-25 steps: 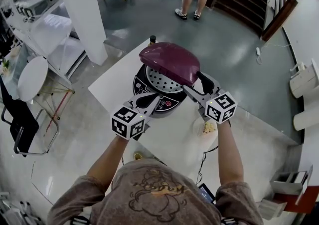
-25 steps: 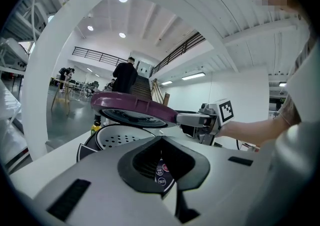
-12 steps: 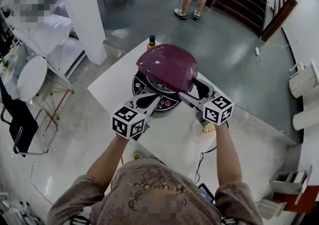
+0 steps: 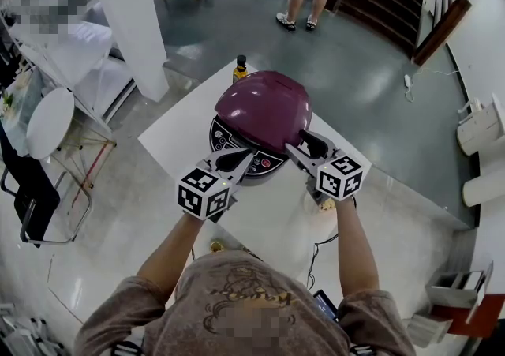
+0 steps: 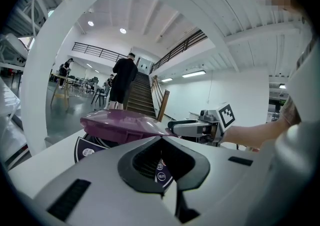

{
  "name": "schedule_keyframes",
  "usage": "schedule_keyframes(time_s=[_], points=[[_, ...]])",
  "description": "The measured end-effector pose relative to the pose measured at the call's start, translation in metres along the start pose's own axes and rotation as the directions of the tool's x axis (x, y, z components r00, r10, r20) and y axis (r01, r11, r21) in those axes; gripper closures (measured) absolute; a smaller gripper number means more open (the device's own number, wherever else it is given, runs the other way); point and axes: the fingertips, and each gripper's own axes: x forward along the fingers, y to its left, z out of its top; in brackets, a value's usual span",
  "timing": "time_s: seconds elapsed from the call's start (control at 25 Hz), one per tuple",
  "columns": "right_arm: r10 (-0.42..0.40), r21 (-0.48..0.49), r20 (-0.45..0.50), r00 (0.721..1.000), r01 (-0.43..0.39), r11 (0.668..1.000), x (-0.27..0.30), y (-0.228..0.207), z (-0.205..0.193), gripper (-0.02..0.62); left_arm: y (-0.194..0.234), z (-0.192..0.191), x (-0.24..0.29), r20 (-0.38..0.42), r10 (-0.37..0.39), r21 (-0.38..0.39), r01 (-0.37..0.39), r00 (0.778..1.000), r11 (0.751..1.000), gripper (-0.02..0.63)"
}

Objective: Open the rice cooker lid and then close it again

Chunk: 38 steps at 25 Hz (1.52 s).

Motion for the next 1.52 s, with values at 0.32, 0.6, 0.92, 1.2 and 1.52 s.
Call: schedule_keyframes(time_s=[0.32, 0.6, 0.92, 1.2, 1.52], points=[[-0.056, -0.05, -0.039, 0.998, 0.054, 0.997, 0.004, -0.004, -0.011, 0.414, 0.003, -0.001, 0.001, -0.001, -0.002, -0.009, 0.002, 1.0, 1.0, 0.584], [-0.08, -0.101, -0.076, 0.994, 0.072, 0.992, 0.008, -0.002, -0.021, 0.414, 0.005, -0.003, 0.004, -0.001, -0.005, -0.022, 0.005, 1.0, 1.0, 0.584], [-0.107, -0.131, -0.101, 0.989, 0.094, 0.987, 0.009, -0.002, -0.029, 0.407, 0.006, -0.006, 0.004, -0.007, -0.001, -0.031, 0.0, 1.0, 1.0, 0.584], [-0.109, -0.203, -0.089, 0.99, 0.089, 0.975, 0.01, 0.01, -0.03, 0.489, 0.006, -0.006, 0.007, -0.011, -0.003, -0.032, 0.003, 1.0, 0.999, 0.584], [-0.109, -0.241, -0.09, 0.99, 0.085, 0.967, 0.012, 0.017, -0.032, 0.562, 0.009, -0.009, 0.008, -0.017, 0.0, -0.037, 0.0, 1.0, 0.999, 0.584]])
